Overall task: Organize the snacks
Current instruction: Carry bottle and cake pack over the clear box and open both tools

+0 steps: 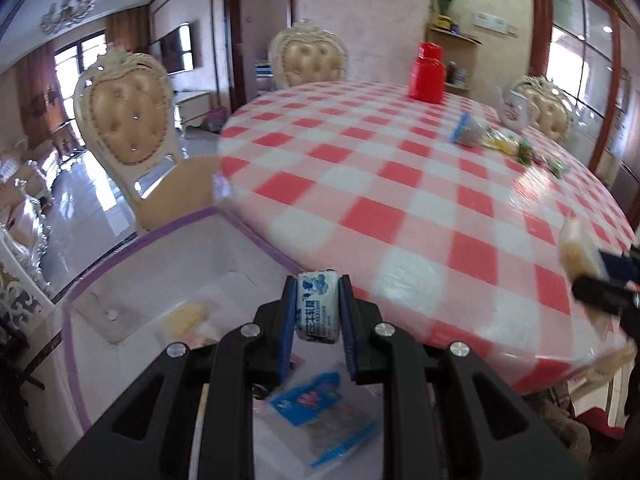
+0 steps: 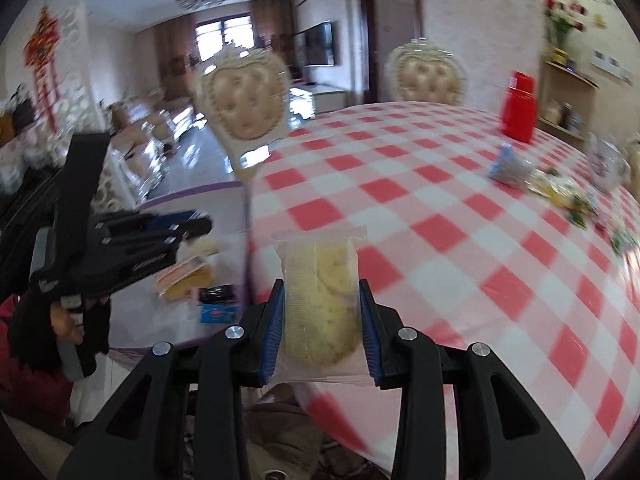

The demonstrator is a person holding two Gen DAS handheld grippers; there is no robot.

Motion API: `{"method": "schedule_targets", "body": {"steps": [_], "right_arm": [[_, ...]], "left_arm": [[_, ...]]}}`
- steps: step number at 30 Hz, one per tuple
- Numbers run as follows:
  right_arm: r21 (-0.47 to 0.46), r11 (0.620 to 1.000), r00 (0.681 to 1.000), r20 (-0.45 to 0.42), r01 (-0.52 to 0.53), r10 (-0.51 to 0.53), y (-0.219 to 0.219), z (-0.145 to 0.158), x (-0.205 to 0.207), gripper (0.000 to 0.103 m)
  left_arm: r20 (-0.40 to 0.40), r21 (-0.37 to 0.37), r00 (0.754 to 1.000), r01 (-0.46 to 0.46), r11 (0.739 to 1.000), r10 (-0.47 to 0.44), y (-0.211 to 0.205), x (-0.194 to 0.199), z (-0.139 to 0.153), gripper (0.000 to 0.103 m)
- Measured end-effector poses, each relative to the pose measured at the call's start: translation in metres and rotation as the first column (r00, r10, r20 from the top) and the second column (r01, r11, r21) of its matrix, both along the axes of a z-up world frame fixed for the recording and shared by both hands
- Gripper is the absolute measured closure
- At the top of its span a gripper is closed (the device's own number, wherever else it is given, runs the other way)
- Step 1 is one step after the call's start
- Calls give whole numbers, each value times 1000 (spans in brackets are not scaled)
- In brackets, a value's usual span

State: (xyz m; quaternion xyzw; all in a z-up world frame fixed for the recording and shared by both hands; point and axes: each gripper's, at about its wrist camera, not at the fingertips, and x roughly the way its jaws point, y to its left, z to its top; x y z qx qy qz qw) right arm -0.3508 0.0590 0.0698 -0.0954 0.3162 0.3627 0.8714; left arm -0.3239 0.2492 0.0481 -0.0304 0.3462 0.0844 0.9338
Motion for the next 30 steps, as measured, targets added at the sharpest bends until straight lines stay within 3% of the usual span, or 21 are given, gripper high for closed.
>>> {"method": "schedule_targets", "body": {"steps": [9,17,24,26,27,30], "right_arm": [[-70,980,982,-10,-189,188,76,-2,-12,68],[-150,926,938,-35,-346,344,143,-20,-28,68],[-128,881,890,-104,-455,444,170,-35,-40,67],[-101,877,881,-114,-470,459,170,-34,-41,62],[-93,879,882,-111,-467,457,169,-33,-41,58],[-67,892,893,-94,-447,440,162,-28,-40,53]], "left_arm": [[15,27,993,-116,993,116,44,-5,4,82],[6,49,978,-207,977,207,77,-7,2,82],[-9,72,958,-286,956,287,103,-11,-2,80],[-8,81,947,-321,944,322,108,-12,-2,48],[-2,86,941,-337,937,339,110,-13,-2,23],[20,110,931,-363,925,364,109,-17,2,21]]}}
